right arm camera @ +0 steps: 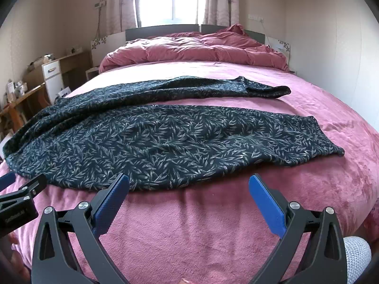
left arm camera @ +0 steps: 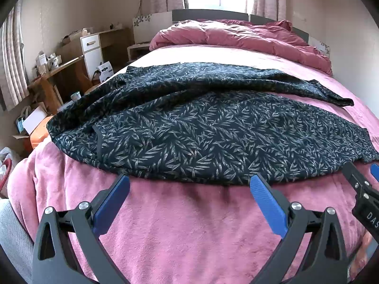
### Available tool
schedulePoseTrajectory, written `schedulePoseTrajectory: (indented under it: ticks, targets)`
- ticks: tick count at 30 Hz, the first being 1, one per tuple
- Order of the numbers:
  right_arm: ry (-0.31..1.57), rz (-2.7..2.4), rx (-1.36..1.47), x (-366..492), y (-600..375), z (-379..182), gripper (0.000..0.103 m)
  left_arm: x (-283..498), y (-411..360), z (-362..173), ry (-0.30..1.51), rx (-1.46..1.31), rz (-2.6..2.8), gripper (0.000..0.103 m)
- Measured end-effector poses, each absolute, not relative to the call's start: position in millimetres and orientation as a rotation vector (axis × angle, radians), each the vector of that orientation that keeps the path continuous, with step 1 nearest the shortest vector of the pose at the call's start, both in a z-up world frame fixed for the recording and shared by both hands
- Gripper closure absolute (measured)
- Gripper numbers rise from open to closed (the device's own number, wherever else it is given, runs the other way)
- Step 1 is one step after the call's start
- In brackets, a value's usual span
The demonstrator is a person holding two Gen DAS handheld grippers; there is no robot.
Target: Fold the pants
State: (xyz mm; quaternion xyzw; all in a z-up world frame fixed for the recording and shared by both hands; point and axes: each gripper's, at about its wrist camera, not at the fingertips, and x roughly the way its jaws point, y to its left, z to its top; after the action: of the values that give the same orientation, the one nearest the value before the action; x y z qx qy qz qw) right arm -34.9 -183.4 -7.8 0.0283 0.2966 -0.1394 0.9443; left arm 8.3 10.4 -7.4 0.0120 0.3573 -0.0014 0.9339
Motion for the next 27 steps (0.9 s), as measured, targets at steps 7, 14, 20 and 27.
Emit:
schedulePoseTrajectory:
  ticks: [7,14,20,27]
  targets:
    - [0.602,-0.284,0.058,-34.7,-183.5,-7.3,0.003,8.3,9.5,-7.6,0.730,0.025,0.000,0.002]
    - [0.600,-0.281,0.060,-34.7,-183.2,-7.4,0.003,7.8,11.1,-8.8,0.727,0.023,0.001,0.002]
    - [0.601,-0.281,0.059,-34.6,-183.5,-6.2,0.003,8.3,11.6,-10.8,0.731,0.023,0.001,0.002]
    - [0.597,-0.278,0.058,-34.3,-183.2,-5.1,0.003,8.0,11.7,-11.0,0.734,0.025,0.001,0.002]
